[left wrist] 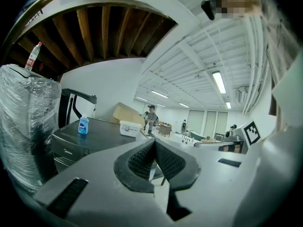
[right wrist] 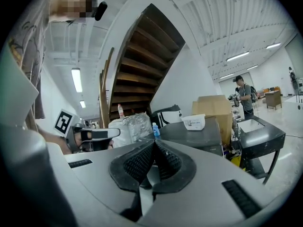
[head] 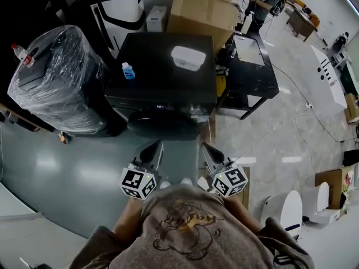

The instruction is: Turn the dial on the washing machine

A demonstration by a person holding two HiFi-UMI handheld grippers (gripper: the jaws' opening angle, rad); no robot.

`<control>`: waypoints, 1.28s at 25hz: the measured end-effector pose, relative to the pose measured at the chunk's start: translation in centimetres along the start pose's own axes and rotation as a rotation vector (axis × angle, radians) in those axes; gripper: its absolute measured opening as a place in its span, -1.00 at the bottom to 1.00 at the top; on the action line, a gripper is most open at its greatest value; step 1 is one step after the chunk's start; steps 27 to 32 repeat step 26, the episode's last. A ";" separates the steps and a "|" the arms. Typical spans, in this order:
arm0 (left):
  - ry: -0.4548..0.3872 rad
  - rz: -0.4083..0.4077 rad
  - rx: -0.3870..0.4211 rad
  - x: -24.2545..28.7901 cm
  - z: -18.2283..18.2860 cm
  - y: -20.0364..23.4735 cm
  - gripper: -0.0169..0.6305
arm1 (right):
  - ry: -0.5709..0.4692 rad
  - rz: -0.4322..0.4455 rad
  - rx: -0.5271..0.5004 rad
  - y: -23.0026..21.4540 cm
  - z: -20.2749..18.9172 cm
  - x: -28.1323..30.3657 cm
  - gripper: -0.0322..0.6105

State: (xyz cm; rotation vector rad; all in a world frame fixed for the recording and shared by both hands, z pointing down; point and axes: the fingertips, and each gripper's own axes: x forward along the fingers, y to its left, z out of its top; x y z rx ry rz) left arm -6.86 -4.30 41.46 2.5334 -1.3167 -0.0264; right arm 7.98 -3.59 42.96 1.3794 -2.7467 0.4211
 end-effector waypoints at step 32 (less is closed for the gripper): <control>0.050 0.043 -0.056 -0.4 -0.7 0.9 -0.95 | 0.006 -0.037 0.034 -0.1 -0.7 0.7 -0.90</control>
